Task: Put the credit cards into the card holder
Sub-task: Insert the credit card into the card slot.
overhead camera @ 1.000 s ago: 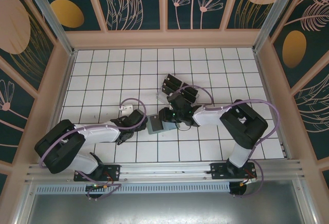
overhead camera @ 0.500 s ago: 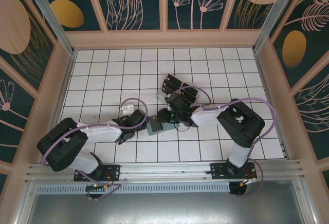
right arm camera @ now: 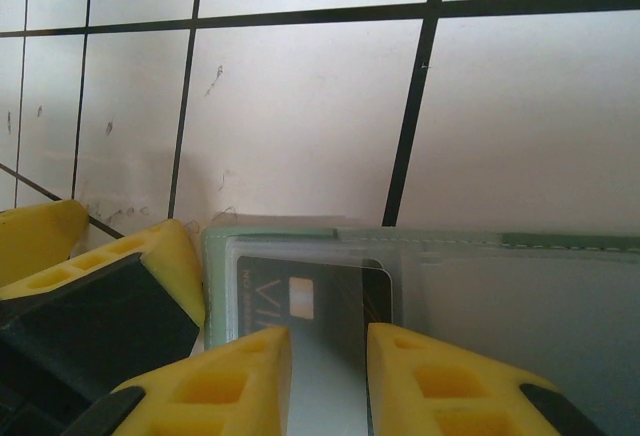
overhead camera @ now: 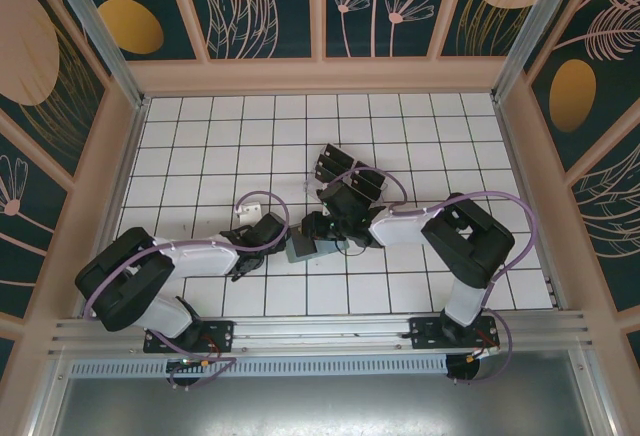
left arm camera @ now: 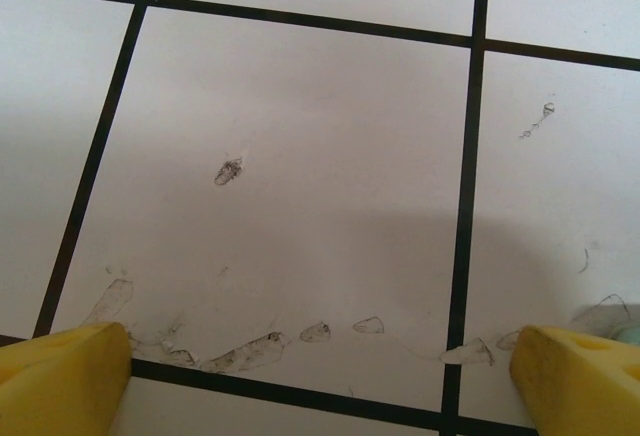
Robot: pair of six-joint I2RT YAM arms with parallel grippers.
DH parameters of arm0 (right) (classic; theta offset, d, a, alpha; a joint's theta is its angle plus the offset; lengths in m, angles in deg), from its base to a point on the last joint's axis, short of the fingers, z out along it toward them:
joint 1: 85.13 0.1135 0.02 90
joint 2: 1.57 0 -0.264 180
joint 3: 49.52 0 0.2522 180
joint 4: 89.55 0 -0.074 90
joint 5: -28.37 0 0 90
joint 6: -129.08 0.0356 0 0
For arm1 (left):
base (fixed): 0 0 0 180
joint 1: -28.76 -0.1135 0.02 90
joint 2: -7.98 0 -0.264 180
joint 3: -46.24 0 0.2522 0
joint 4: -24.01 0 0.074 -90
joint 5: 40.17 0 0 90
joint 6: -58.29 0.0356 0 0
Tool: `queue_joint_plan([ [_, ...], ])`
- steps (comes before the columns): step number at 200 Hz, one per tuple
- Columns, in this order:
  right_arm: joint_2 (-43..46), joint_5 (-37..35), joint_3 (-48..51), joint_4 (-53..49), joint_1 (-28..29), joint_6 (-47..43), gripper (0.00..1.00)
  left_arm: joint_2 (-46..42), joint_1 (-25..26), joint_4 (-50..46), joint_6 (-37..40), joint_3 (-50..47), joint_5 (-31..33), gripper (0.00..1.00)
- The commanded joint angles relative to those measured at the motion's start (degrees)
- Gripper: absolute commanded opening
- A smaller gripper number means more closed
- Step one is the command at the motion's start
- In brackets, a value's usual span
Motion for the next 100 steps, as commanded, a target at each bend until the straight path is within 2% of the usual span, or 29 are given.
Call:
queue_joint_plan([
  [1, -0.70, -0.97, -0.93, -1.14, 0.28, 0.41, 0.27, 3.88, -0.90, 2.47, -0.25, -0.32, -2.16, 0.99],
  [100, -0.13, -2.22, 0.41, -2.37, -0.22, 0.49, 0.27, 6.08, -0.92, 3.40, 0.23, 0.06, -2.28, 0.98],
])
